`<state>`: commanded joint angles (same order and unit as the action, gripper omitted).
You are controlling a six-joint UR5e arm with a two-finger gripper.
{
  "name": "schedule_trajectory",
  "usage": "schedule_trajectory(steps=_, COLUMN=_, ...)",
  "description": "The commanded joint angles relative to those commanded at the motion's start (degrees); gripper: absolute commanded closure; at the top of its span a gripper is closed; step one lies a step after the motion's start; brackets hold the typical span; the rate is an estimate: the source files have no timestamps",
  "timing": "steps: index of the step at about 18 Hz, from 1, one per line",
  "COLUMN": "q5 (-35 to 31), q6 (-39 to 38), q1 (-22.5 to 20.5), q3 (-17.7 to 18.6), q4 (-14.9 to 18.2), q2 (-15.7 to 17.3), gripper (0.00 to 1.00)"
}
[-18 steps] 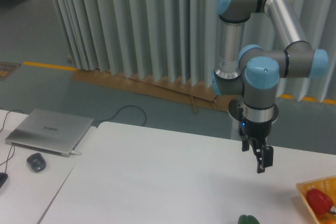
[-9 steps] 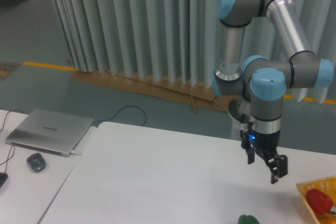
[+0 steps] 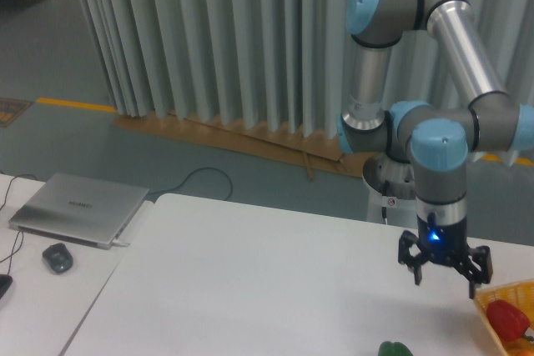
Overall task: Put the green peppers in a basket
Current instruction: 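Move the open gripper down toward the green pepper, then lower the gripper around the green pepper and close on it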
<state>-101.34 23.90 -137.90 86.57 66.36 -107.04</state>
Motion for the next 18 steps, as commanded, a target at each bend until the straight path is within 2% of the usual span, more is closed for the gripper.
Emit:
schedule_trajectory(steps=3, q5=0.17, q6=3.23, q1=0.44, q3=-1.05, q4=-1.06, q2=-1.59, gripper=0.0)
schedule_trajectory(steps=5, q5=0.26, q6=6.67, q1=2.45, q3=-1.32, q4=-1.49, q2=-3.16, gripper=0.0)
schedule_trajectory(steps=8, q5=-1.22, q6=4.14, q1=5.09, q3=-2.98, q4=-2.55, q2=-5.63, gripper=0.0)
schedule_trajectory(steps=12, q5=-3.6, q6=1.86, q1=5.71, q3=-5.0, q4=-2.73, q2=-9.23, gripper=0.0)
schedule_trajectory(steps=18, q5=-5.01, q6=-1.74, q1=6.42, q3=-5.8, q4=-3.87, q2=-11.17, gripper=0.0)
